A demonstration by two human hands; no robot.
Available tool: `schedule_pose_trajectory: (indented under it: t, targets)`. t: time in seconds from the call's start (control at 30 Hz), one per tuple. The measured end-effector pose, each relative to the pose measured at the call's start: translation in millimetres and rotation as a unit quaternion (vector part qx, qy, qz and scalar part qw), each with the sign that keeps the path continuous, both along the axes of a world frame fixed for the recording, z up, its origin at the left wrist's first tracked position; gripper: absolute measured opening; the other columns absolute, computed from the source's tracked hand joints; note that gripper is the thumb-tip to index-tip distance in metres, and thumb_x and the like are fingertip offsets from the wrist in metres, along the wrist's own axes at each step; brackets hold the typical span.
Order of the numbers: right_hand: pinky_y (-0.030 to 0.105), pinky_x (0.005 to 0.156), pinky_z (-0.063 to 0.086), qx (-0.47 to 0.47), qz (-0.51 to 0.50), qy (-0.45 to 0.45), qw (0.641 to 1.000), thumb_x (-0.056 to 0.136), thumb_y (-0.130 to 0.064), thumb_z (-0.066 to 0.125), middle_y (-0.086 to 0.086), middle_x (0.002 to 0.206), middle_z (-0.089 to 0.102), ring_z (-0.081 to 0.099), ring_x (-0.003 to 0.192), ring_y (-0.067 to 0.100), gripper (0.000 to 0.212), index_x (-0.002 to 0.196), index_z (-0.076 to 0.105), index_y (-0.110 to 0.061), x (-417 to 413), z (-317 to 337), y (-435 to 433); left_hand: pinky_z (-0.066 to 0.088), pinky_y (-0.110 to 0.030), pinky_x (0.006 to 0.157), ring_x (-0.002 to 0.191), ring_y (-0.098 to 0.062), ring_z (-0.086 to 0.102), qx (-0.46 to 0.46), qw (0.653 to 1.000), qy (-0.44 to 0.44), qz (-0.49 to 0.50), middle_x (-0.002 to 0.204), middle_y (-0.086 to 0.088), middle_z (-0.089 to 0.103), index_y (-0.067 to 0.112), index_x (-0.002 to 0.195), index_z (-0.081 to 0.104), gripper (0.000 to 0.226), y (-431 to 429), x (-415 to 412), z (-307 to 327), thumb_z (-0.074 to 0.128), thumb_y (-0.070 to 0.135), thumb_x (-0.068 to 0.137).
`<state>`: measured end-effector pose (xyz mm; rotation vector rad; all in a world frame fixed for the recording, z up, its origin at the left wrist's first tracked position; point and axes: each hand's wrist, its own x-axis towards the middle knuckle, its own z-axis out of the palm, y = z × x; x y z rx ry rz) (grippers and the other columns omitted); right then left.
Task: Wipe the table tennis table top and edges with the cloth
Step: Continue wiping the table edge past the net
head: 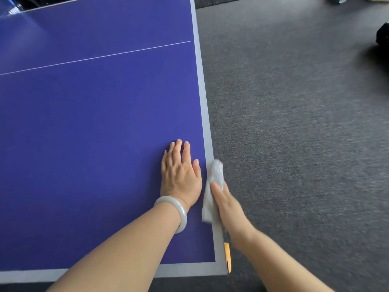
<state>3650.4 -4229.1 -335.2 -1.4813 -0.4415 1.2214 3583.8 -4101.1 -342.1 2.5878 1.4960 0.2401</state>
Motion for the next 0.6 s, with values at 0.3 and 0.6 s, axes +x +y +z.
schedule_pose_trajectory:
  t: [0.3, 0.6]
  targets:
    - [0.032, 0.124, 0.020, -0.011, 0.028, -0.033, 0.999, 0.106, -0.021, 0.045, -0.013, 0.162, 0.027, 0.025, 0.147, 0.000, 0.062, 0.159, 0.014, -0.024, -28, -6, -39, 0.011, -0.041, 0.123, 0.150, -0.027, 0.017, 0.012, 1.000, 0.004, -0.001, 0.161, -0.011, 0.024, 0.011, 0.153, 0.031, 0.056, 1, -3, -2, 0.035, 0.033, 0.102]
    - [0.031, 0.100, 0.043, -0.056, -0.049, -0.087, 0.993, 0.105, -0.030, 0.047, 0.011, 0.129, 0.060, 0.058, 0.116, 0.021, 0.032, 0.130, 0.048, -0.009, 11, 0, 47, 0.006, -0.039, 0.123, 0.151, -0.025, 0.012, -0.002, 1.000, 0.003, -0.002, 0.163, -0.010, 0.019, 0.013, 0.155, 0.026, 0.057, 2, -1, 0, 0.034, 0.033, 0.102]
